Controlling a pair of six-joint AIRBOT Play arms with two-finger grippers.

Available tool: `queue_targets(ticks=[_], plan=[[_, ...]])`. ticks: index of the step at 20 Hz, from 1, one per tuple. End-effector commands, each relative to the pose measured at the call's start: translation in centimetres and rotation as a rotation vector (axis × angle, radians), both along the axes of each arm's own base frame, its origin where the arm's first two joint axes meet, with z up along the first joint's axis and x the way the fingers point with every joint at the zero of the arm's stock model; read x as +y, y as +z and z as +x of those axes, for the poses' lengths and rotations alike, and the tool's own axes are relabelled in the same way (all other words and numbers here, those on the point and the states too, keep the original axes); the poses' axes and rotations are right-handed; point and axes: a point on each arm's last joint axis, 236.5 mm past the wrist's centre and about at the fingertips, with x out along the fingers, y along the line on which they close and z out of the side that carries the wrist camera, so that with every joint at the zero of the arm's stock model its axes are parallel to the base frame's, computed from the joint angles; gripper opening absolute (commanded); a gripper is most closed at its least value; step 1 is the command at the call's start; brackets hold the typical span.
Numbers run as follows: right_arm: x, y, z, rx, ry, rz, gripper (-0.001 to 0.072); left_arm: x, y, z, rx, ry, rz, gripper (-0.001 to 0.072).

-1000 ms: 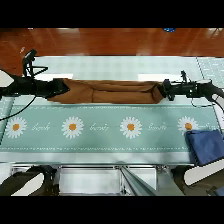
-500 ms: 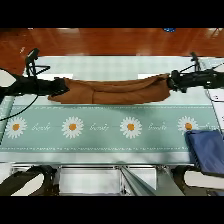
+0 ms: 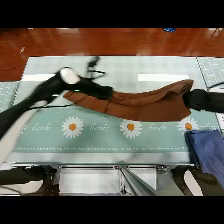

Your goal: Fold the shirts.

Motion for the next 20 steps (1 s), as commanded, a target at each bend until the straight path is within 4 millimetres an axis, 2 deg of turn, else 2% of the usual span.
queue_targets(ticks=[1,3,5,7,9,11,13,14,16,17,18,20], plan=[[0.8,2.6,-3.4,-0.07,-0.047,0.014,0.0023,-9.6,-3.0,-3.9,0.05,-0.198,0.004,0.0016],[1.1,3.2,-4.2,-0.08,-0.053,0.021,0.0023,-13.3,-4.0,-5.6,0.088,-0.235,0.0,0.0016],[1.3,3.2,-4.6,-0.075,-0.045,0.026,0.0023,-16.0,-4.7,-8.1,0.124,-0.3,0.006,0.0016],[1.2,3.2,-4.4,-0.08,-0.05,0.026,0.0023,-17.2,-4.9,-10.6,0.131,-0.391,0.019,0.0017],[1.1,3.1,-4.0,-0.075,-0.059,0.03,0.0023,-16.7,-4.2,-9.8,0.128,-0.382,0.014,0.0017],[1.0,2.7,-3.5,-0.054,-0.062,0.036,0.0023,-13.8,-3.0,-6.8,0.15,-0.335,0.017,0.0017],[0.9,2.0,-2.6,-0.025,-0.064,0.052,0.0023,-9.1,-1.1,-3.0,0.171,-0.272,0.017,0.0017],[1.2,1.9,-1.8,-0.022,-0.061,0.066,0.0023,-6.4,0.4,-1.0,0.153,-0.253,0.011,0.0017],[3.2,1.7,0.1,-0.026,-0.018,0.118,0.0023,-0.2,3.8,2.6,0.094,-0.176,0.027,0.0017],[4.7,1.5,1.3,-0.031,0.015,0.147,0.0023,3.1,5.6,4.0,0.058,-0.118,0.04,0.0017],[6.0,1.2,2.7,-0.038,0.035,0.159,0.0023,6.5,7.7,4.9,0.021,-0.054,0.038,0.0017],[9.3,0.3,5.8,-0.034,0.081,0.17,0.0023,12.6,12.5,4.9,-0.093,0.032,0.03,0.0017]])
